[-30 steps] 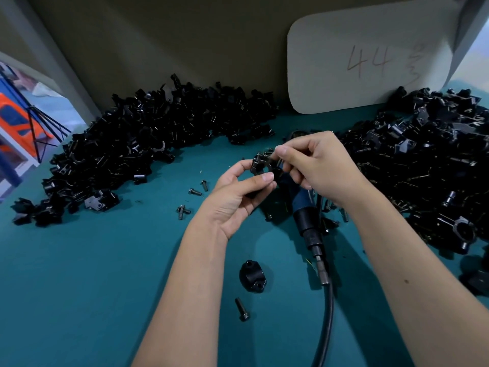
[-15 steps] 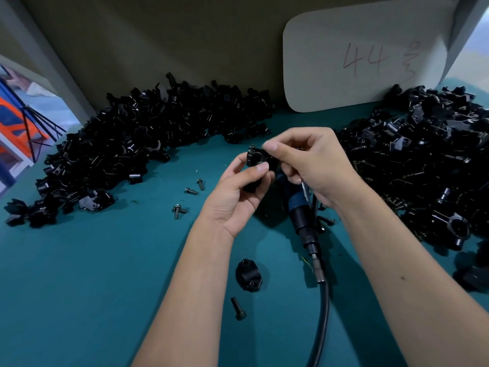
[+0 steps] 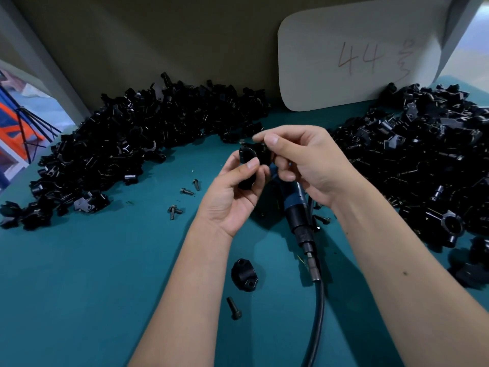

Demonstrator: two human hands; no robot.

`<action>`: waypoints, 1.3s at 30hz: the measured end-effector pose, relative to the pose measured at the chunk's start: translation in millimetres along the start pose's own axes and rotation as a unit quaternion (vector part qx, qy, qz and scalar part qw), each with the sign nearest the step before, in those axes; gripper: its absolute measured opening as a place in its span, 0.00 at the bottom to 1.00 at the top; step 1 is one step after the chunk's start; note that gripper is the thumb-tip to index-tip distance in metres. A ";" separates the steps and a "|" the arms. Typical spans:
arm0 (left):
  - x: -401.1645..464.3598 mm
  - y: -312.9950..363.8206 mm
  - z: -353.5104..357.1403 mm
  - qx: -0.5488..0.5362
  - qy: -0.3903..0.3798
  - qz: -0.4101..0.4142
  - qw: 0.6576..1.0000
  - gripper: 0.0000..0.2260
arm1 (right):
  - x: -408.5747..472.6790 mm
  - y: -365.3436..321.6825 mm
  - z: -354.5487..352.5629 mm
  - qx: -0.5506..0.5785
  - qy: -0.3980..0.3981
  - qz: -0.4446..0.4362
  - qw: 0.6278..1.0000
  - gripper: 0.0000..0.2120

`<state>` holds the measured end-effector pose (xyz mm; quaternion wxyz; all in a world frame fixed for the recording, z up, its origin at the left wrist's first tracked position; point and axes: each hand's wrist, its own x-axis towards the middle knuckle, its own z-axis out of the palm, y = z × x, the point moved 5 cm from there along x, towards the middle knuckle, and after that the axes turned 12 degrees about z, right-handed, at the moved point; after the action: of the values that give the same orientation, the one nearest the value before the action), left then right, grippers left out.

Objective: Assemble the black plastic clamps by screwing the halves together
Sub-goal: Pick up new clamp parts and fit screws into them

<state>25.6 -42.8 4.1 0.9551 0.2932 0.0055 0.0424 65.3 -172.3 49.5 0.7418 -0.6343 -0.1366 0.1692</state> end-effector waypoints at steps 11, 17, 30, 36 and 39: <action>0.1 2.5 1.8 0.049 -0.018 0.009 0.999 0.17 | 0.2 4.2 -8.0 -0.022 0.030 -0.028 0.999 0.05; -1.4 -0.8 5.6 0.053 -0.027 0.001 0.998 0.15 | -0.9 7.8 -0.3 -0.019 0.017 -0.044 0.999 0.05; -2.5 -8.4 7.4 0.007 -0.014 -0.016 1.000 0.16 | -5.1 -1.0 3.6 0.021 0.039 -0.054 0.998 0.07; -2.5 -8.6 7.0 0.006 -0.016 -0.014 1.000 0.18 | -6.6 -1.4 1.4 0.015 0.028 -0.034 0.999 0.06; -2.6 -11.3 10.1 0.030 -0.021 -0.003 0.999 0.19 | -5.5 0.0 -1.0 0.012 0.068 -0.051 0.996 0.11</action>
<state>24.3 -58.0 6.2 0.9460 0.3222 -0.0130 0.0335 60.7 -175.5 49.4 0.7645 -0.6277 -0.1162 0.0890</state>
